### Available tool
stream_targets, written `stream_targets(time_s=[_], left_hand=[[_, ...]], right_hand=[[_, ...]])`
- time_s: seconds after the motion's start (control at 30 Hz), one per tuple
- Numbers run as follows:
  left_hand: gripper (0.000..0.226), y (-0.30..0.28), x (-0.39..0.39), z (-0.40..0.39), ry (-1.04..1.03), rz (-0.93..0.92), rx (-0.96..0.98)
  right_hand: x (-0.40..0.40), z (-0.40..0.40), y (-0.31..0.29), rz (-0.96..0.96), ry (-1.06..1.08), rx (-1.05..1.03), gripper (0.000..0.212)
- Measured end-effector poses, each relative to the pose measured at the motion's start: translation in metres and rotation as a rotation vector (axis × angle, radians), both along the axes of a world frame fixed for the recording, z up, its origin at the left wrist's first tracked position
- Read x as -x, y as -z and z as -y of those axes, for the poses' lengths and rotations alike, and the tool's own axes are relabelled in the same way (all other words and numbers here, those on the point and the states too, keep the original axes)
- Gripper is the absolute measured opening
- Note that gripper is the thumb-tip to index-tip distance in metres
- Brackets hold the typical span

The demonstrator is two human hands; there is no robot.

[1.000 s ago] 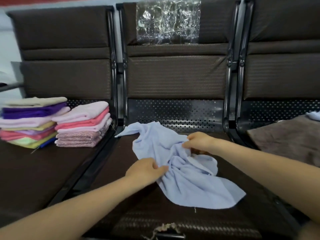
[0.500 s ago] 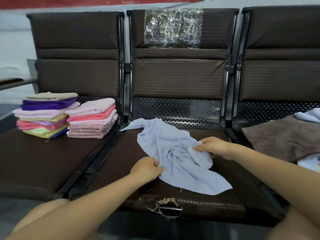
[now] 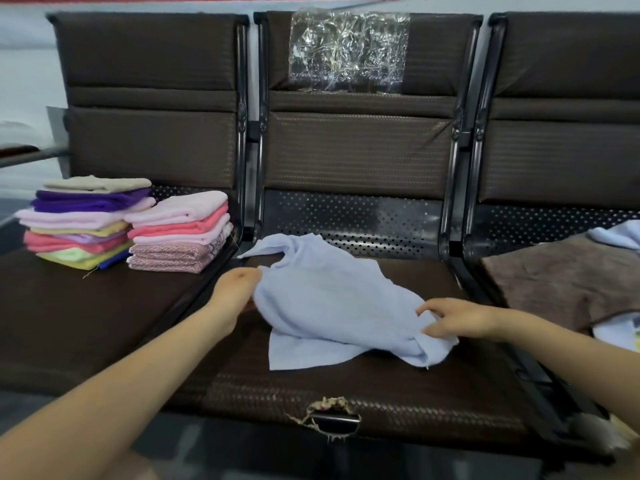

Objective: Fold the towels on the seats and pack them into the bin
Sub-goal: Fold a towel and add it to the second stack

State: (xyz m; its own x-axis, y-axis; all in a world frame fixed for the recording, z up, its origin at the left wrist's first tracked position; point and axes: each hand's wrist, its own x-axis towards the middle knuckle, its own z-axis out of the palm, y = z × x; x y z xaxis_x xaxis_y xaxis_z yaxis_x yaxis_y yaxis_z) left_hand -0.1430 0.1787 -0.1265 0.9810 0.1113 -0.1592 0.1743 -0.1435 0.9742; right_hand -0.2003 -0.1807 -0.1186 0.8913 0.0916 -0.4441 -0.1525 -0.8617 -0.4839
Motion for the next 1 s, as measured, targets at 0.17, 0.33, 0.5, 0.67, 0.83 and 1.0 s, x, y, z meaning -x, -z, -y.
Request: stream_targets(time_s=[0.17, 0.33, 0.5, 0.67, 0.83, 1.0], left_hand=[[0.073, 0.018, 0.006, 0.005, 0.200, -0.134, -0.736], [0.045, 0.007, 0.030, 0.006, 0.369, -0.337, -0.531], [0.034, 0.007, 0.044, 0.006, 0.464, -0.143, -0.314], [0.065, 0.013, 0.050, 0.001, 0.567, -0.004, -0.450], [0.019, 0.008, 0.052, 0.013, 0.473, 0.013, -0.096], [0.025, -0.014, 0.043, 0.020, 0.267, 0.097, 0.353]], right_hand=[[-0.009, -0.017, -0.008, -0.014, 0.425, -0.279, 0.055], [-0.018, -0.017, 0.006, -0.036, 0.633, -0.363, 0.045], [-0.024, -0.022, 0.009, 0.009, 0.478, -0.049, 0.052], [-0.024, -0.026, 0.009, -0.078, 0.311, 0.068, 0.047], [-0.012, -0.013, -0.002, -0.010, 0.312, -0.285, 0.019], [-0.005, -0.003, -0.018, 0.139, 0.420, -0.669, 0.019]])
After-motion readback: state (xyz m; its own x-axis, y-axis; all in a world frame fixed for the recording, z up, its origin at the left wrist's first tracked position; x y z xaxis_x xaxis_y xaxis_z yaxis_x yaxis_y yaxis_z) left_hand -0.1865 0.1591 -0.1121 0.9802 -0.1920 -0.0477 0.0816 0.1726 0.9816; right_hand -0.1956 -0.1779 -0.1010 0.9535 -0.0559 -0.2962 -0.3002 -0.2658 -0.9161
